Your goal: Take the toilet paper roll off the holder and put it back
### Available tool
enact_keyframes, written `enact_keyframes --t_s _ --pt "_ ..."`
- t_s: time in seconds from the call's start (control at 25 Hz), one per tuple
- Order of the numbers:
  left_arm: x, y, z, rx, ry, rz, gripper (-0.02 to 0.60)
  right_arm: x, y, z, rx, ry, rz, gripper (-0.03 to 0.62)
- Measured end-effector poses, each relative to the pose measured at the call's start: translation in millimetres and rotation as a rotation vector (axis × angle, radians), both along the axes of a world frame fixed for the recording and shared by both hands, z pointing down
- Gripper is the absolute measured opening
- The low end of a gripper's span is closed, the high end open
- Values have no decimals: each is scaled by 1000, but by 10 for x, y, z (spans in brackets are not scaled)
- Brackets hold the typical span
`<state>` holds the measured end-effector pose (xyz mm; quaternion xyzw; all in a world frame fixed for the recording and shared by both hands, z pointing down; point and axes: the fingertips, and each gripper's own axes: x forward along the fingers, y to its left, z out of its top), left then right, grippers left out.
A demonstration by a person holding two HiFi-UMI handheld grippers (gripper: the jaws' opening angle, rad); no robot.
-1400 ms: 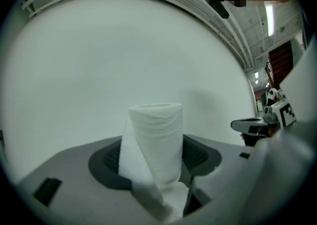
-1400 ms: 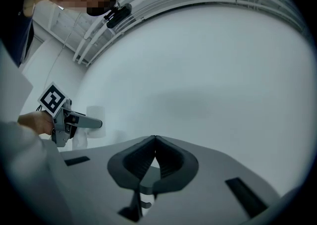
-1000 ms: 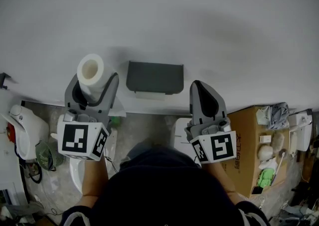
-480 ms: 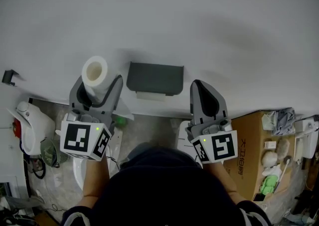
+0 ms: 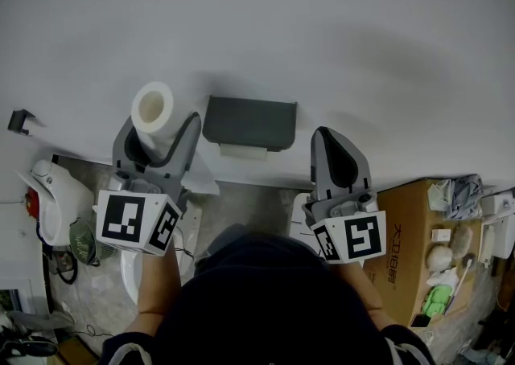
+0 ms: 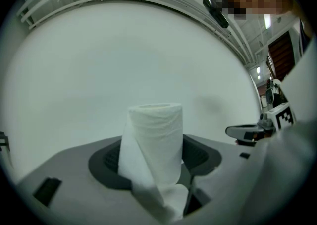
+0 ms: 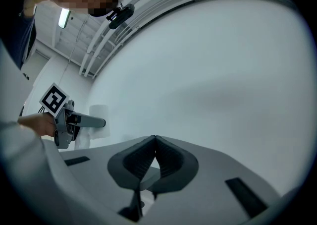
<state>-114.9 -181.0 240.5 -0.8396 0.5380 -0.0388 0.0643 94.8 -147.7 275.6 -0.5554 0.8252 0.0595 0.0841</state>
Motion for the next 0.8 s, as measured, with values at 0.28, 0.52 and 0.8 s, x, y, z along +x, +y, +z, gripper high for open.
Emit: enact_keyframes --t_s 0.28,0.52,0.8 --pt "134 -1 -11 6 2 22 296 23 22 -9 7 -17 0 16" --pt "212 -20 -1 7 7 35 296 50 17 9 5 -23 4 17" --pt "297 -28 24 5 7 50 296 61 27 35 0 -30 3 16"
